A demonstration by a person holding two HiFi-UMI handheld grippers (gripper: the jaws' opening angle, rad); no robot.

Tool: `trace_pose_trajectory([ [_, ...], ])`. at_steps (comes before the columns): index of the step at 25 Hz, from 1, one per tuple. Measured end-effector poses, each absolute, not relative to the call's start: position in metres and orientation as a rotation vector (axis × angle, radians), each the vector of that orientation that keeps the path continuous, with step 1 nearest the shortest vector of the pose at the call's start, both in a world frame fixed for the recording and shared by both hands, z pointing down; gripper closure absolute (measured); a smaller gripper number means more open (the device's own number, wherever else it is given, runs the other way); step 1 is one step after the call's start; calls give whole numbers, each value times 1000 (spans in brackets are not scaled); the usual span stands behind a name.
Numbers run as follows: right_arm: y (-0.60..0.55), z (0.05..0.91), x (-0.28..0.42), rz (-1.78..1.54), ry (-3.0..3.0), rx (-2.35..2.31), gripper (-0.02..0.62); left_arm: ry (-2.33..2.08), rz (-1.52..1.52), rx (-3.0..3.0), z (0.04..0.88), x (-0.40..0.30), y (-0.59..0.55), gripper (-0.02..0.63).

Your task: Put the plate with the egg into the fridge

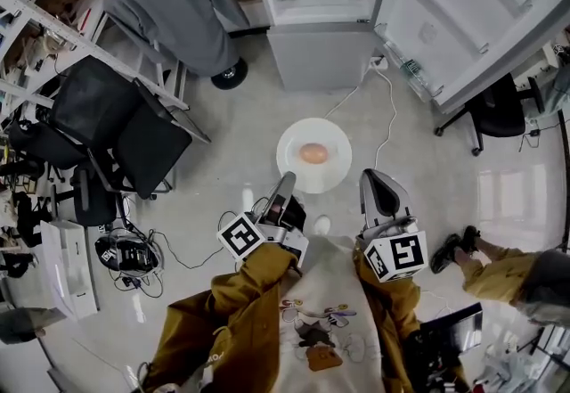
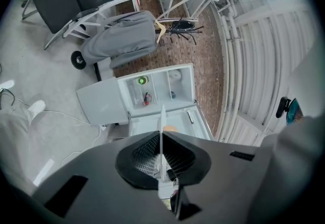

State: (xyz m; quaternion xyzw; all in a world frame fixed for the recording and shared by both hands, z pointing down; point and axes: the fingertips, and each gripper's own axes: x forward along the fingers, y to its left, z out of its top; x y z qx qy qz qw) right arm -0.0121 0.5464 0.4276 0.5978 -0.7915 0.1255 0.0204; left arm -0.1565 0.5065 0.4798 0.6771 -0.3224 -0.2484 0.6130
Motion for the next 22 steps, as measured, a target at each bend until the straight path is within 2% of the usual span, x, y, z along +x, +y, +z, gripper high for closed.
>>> trace_pose_trajectory([
  [17,386,448,-18,479,-2414,1788,591,-770,-577,1489,498,-171,353,586],
  [22,333,447,-38,470,-2413,1789,591,-763,-593,1488,496,-191,298,586],
])
